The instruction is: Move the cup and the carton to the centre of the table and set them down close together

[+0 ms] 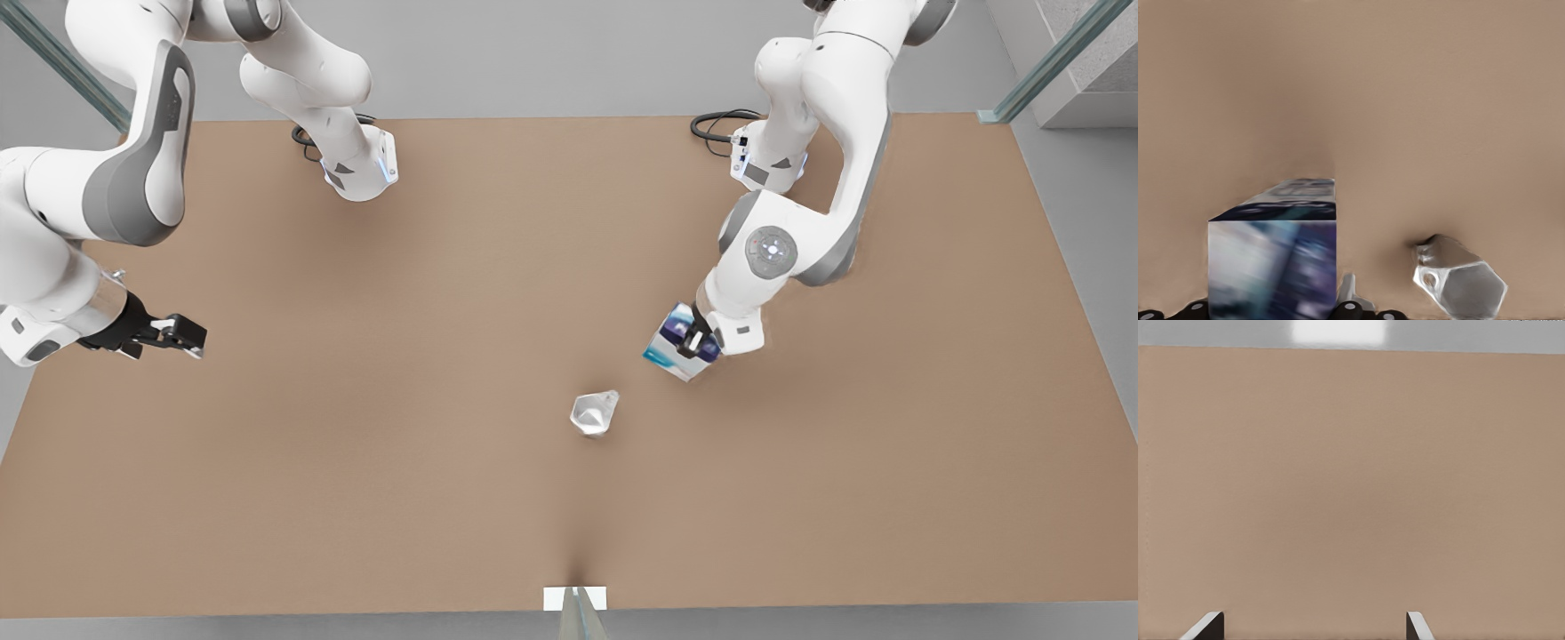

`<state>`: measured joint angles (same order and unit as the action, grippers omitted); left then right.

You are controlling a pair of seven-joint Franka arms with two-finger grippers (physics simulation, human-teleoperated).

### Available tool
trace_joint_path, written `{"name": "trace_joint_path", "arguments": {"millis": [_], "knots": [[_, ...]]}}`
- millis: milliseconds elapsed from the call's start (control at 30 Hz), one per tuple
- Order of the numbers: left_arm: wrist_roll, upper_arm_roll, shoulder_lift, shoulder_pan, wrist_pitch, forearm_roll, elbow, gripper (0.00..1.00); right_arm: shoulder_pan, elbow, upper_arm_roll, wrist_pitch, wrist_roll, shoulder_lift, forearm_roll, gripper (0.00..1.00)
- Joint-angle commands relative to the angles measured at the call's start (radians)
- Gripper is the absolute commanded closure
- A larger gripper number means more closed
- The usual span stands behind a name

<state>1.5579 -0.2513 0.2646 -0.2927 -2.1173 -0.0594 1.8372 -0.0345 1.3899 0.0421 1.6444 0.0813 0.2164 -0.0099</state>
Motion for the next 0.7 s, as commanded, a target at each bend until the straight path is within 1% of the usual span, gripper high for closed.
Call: {"name": "trace_joint_path", "arguments": {"millis": [0,133,167,333,367,400,667], "knots": [[0.048,-0.025,0.013,0.003,0.000,0.104,-0.010,0.41,0.004,0.000,0.001,0.000,0.000,0.000,0.001,0.00],[0.292,-0.186,0.105,0.003,0.000,0.270,-0.052,0.41,0.004,0.001,-0.001,0.002,0.000,0.008,0.001,0.00],[0.330,-0.193,0.134,-0.008,0.000,0.299,-0.087,0.41,0.005,0.001,0.001,0.000,0.000,0.009,0.001,0.00],[0.356,-0.215,0.196,-0.011,0.000,0.354,-0.118,0.41,0.010,0.001,0.001,0.000,0.006,0.011,0.001,0.00],[0.356,-0.215,0.199,-0.011,-0.001,0.362,-0.116,0.17,0.010,0.000,-0.001,0.000,0.008,0.011,-0.001,0.00],[0.356,-0.215,0.206,-0.011,-0.001,0.375,-0.116,0.00,0.010,0.000,-0.001,0.000,0.008,0.011,0.001,0.00],[0.356,-0.215,0.206,-0.011,-0.001,0.374,-0.118,0.00,0.011,-0.002,-0.001,0.002,0.006,0.020,0.001,0.00]]}}
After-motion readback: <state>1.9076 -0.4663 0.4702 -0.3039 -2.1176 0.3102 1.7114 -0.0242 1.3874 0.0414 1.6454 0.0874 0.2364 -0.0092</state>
